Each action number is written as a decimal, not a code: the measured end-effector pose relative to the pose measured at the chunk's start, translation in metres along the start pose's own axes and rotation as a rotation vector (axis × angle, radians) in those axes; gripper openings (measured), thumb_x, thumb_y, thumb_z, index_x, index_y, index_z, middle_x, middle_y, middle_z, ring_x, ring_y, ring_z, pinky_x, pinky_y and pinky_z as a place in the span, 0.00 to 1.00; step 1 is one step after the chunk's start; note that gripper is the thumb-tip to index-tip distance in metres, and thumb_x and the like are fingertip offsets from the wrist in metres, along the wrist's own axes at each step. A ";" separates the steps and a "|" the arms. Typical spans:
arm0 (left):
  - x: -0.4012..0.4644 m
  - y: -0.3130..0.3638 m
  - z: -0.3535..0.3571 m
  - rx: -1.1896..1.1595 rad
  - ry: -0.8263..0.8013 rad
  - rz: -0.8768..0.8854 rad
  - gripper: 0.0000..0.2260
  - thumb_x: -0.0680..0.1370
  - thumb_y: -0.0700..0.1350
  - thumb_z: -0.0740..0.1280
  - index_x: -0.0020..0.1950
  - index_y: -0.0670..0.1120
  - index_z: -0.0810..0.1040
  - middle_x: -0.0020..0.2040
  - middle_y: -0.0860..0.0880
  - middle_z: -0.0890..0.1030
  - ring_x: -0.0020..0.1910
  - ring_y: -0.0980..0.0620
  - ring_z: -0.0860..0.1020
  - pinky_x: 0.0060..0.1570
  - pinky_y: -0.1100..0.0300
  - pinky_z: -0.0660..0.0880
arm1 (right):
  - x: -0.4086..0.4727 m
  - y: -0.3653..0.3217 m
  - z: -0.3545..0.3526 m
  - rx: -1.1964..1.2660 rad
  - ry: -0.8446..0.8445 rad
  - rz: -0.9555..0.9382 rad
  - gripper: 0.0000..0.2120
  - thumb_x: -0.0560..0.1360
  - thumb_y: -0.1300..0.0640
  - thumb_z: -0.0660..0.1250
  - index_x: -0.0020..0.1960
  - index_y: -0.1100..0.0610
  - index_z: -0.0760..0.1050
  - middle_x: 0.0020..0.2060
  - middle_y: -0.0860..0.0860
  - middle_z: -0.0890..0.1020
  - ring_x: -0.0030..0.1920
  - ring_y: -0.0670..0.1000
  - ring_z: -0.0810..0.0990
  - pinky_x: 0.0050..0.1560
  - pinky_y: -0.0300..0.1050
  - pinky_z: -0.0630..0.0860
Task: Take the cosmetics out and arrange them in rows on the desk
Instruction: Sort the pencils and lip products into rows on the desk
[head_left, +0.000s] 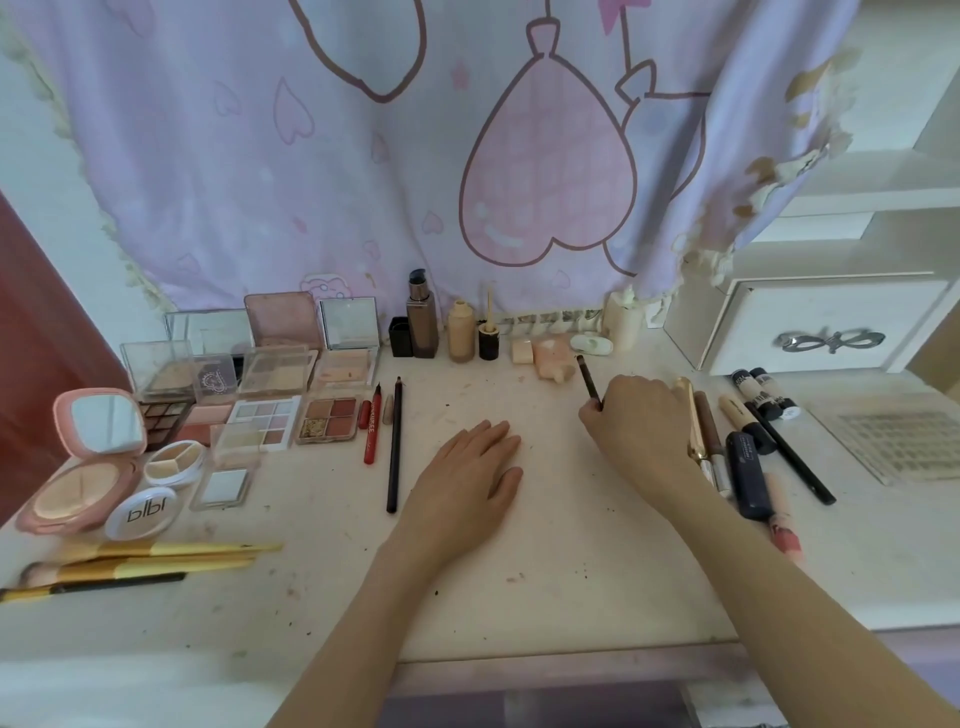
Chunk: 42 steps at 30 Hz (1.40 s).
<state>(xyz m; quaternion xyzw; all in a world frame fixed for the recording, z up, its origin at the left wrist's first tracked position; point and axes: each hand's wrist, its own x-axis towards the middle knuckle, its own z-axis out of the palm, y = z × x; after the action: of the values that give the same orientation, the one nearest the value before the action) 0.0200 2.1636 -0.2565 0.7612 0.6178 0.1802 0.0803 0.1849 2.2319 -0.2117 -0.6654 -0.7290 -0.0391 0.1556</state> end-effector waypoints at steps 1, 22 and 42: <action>-0.001 0.000 -0.001 -0.036 0.023 0.000 0.20 0.81 0.50 0.53 0.74 0.51 0.61 0.74 0.55 0.60 0.74 0.58 0.54 0.69 0.66 0.47 | -0.004 0.000 -0.002 0.150 0.017 0.020 0.13 0.76 0.54 0.59 0.37 0.61 0.73 0.32 0.52 0.75 0.40 0.55 0.77 0.42 0.46 0.69; -0.010 0.004 -0.016 -0.627 0.459 -0.166 0.06 0.76 0.38 0.67 0.41 0.49 0.76 0.31 0.54 0.76 0.32 0.62 0.73 0.35 0.73 0.67 | -0.036 -0.039 0.019 1.756 -0.360 0.218 0.12 0.79 0.61 0.59 0.41 0.63 0.76 0.26 0.51 0.76 0.26 0.47 0.67 0.27 0.37 0.63; -0.012 -0.008 -0.029 -1.104 0.601 -0.302 0.05 0.76 0.39 0.64 0.47 0.48 0.78 0.33 0.56 0.74 0.32 0.61 0.71 0.35 0.70 0.69 | -0.029 -0.022 -0.005 1.387 -0.509 -0.027 0.06 0.75 0.65 0.64 0.42 0.59 0.79 0.31 0.51 0.81 0.33 0.48 0.78 0.34 0.37 0.74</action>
<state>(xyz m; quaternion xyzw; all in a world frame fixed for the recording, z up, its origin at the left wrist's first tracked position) -0.0005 2.1506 -0.2346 0.4290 0.5302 0.6633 0.3080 0.1662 2.2004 -0.2115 -0.3939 -0.6079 0.5843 0.3660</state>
